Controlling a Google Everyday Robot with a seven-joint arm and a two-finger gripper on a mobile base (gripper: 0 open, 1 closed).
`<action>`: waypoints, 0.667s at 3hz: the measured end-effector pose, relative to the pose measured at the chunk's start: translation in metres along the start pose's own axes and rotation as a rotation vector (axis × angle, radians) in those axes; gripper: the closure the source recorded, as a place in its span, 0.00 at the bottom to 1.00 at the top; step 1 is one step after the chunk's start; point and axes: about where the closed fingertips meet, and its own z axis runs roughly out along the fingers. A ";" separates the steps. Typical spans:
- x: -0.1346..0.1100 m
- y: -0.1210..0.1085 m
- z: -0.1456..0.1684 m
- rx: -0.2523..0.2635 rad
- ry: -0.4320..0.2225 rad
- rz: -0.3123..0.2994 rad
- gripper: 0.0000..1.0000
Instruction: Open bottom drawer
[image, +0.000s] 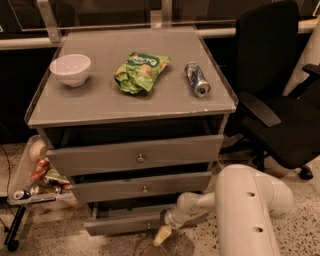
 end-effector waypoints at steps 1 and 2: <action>-0.002 0.000 -0.003 0.000 0.000 0.000 0.00; 0.013 0.016 -0.008 -0.020 0.027 0.051 0.00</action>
Offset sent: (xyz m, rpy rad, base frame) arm -0.1200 -0.0505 0.0172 -0.0805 0.2721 -0.1693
